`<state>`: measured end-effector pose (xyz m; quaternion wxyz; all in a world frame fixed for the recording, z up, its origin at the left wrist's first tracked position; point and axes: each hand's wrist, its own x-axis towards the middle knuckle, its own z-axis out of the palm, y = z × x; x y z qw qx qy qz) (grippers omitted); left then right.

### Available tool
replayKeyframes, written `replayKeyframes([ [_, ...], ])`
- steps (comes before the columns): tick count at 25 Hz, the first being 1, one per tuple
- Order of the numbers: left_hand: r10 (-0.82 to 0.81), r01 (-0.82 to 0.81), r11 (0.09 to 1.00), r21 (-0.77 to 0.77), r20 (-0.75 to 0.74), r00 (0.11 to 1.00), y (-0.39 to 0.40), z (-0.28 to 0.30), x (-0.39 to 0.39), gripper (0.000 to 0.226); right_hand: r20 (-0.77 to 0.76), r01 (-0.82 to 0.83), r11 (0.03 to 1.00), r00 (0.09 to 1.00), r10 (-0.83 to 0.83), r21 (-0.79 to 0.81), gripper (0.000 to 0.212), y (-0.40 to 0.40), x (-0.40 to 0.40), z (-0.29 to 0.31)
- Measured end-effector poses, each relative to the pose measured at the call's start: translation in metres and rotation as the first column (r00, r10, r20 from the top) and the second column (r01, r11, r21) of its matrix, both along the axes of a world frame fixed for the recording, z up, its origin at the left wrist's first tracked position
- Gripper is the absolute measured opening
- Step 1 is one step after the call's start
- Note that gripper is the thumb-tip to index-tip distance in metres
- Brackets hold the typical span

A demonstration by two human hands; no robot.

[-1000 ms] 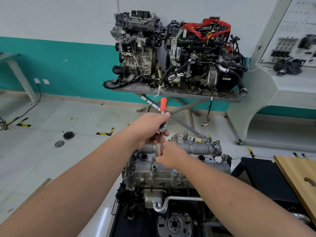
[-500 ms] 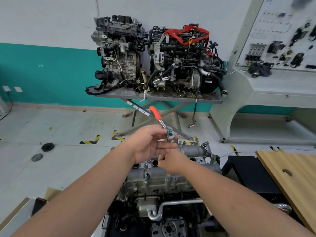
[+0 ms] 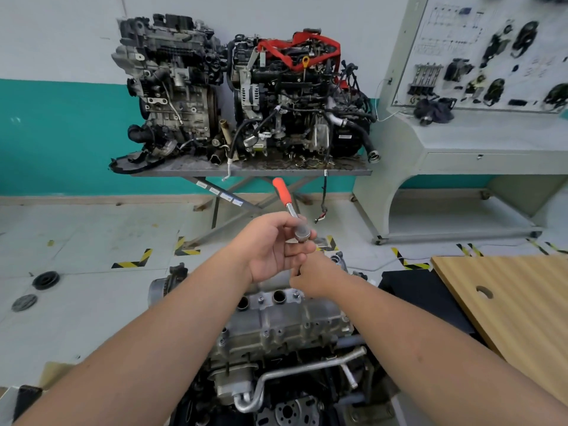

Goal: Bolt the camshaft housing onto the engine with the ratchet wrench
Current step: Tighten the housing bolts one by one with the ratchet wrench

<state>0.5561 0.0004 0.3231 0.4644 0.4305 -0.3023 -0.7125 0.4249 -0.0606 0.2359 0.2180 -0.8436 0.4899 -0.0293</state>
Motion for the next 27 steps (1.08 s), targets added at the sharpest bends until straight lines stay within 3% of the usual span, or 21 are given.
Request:
replayKeyframes([
  [6,0.051,-0.048,0.999,-0.024,0.158,0.986,-0.059,0.02,-0.055,0.01,0.01,-0.034,0.999,0.999,0.034,-0.029,0.023,-0.065,-0.044,0.016],
  [10,0.139,-0.131,0.989,-0.065,0.134,0.981,-0.096,0.033,-0.079,0.011,0.111,-0.043,0.998,0.993,0.038,0.05,0.021,-0.105,-0.058,0.027],
  [15,0.178,-0.176,0.984,-0.032,0.051,0.983,-0.112,0.03,-0.081,0.009,0.115,-0.088,0.984,0.991,0.07,0.155,0.023,-0.128,-0.054,0.03],
  [27,0.182,-0.183,0.982,0.039,0.039,0.983,-0.126,0.006,-0.066,0.011,0.056,-0.084,0.985,0.996,0.076,0.153,0.025,-0.132,-0.052,0.012],
])
